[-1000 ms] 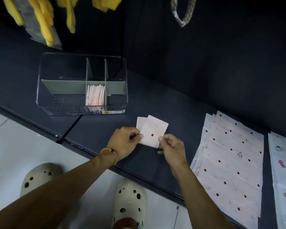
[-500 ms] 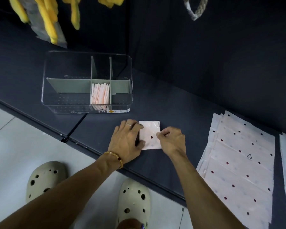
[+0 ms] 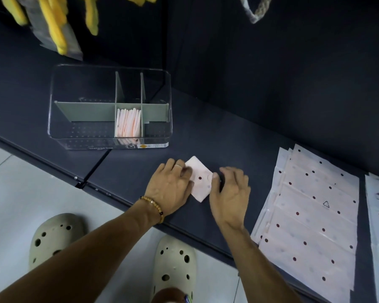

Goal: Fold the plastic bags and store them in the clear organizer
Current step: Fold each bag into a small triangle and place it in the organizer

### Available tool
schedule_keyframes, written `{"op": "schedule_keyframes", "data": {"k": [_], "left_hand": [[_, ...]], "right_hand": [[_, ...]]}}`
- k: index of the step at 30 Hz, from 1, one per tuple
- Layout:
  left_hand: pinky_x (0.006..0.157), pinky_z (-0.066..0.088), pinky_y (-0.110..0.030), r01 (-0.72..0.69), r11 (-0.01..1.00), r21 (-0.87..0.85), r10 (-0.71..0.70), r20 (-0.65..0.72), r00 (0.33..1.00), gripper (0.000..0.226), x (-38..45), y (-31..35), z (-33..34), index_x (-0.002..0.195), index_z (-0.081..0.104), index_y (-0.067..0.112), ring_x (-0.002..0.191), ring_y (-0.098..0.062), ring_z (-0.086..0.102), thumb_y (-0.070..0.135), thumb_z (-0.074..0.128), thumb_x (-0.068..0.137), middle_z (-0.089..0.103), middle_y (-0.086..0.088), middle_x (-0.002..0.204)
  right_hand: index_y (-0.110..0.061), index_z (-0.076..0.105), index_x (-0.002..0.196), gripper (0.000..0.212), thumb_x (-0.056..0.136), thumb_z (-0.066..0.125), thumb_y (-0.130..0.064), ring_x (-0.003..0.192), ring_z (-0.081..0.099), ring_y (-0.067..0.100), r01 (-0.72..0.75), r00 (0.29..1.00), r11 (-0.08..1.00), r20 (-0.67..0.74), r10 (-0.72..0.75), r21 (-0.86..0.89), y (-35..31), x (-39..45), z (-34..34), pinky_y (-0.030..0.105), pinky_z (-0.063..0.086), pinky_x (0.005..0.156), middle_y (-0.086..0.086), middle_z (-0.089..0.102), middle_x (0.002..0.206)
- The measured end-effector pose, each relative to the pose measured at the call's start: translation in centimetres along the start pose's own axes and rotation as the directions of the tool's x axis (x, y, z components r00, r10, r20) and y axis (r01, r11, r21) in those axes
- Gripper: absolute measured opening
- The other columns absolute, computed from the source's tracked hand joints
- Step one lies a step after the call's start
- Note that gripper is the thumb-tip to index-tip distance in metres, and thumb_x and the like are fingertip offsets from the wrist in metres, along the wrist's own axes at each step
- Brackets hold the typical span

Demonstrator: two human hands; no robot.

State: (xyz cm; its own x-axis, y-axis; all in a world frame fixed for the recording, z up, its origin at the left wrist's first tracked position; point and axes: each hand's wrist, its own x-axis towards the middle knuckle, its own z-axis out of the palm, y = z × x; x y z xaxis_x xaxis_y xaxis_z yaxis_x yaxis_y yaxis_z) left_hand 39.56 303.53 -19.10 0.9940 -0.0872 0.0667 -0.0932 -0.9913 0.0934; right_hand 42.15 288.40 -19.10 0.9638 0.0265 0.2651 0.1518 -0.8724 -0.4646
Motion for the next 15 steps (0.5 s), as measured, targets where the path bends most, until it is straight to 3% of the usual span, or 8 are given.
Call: {"op": "schedule_keyframes", "data": {"k": [2,4,8,12,15], "left_hand": [[0.071,0.045,-0.039,0.047,0.999,0.009,-0.047,-0.023,0.999,0.029,-0.9,0.6,0.1,0.100,0.066,0.010,0.083,-0.028,0.054,0.033,0.054,0.087,0.061,-0.009,0.097],[0.069,0.044,-0.038,0.070,0.997,0.020,-0.069,-0.037,0.997,0.028,-1.6,1.1,0.3,0.094,0.067,0.011,0.079,-0.027,0.054,0.034,0.054,0.086,0.061,-0.009,0.092],[0.072,0.040,-0.040,0.098,0.994,0.052,-0.096,-0.038,0.995,0.027,-1.6,1.1,0.0,0.089,0.066,0.012,0.083,-0.028,0.052,0.035,0.053,0.084,0.061,-0.009,0.091],[0.102,0.043,-0.043,-0.158,0.987,-0.035,0.157,-0.041,0.987,0.037,0.2,2.4,0.3,0.119,0.063,0.004,0.122,-0.031,0.053,0.019,0.055,0.086,0.062,-0.014,0.123],[0.117,0.014,-0.032,-0.262,0.955,-0.140,0.270,0.041,0.962,0.050,1.4,3.7,1.2,0.141,0.037,0.000,0.141,-0.028,0.029,0.008,0.040,0.091,0.035,-0.017,0.149]], "right_hand": [[-0.003,0.063,0.120,0.031,0.093,0.059,-0.017,0.117,0.056,0.031,0.109,0.990,0.991,0.099,-0.101,-0.078,1.0,-2.0,0.1,0.045,0.048,0.092,0.012,0.060,0.129],[-0.001,0.056,0.131,0.039,0.097,0.054,-0.019,0.134,0.045,0.030,0.179,0.965,0.977,0.212,-0.152,-0.113,1.9,-3.3,0.4,0.046,0.036,0.109,0.014,0.050,0.142],[-0.007,0.037,0.146,0.048,0.103,0.038,-0.028,0.146,0.021,0.020,0.214,0.934,0.961,0.325,-0.148,-0.175,2.5,-3.4,0.8,0.037,0.011,0.119,0.007,0.027,0.156],[-0.010,0.030,0.149,0.050,0.104,0.032,-0.030,0.148,0.013,0.017,0.234,0.919,0.952,0.364,-0.150,-0.198,2.6,-3.3,0.9,0.035,0.004,0.119,0.006,0.020,0.159],[-0.014,0.018,0.153,0.053,0.103,0.026,-0.029,0.148,0.004,0.014,0.263,0.900,0.939,0.407,-0.156,-0.221,3.0,-3.3,1.1,0.034,-0.002,0.119,0.003,0.012,0.161]]}}
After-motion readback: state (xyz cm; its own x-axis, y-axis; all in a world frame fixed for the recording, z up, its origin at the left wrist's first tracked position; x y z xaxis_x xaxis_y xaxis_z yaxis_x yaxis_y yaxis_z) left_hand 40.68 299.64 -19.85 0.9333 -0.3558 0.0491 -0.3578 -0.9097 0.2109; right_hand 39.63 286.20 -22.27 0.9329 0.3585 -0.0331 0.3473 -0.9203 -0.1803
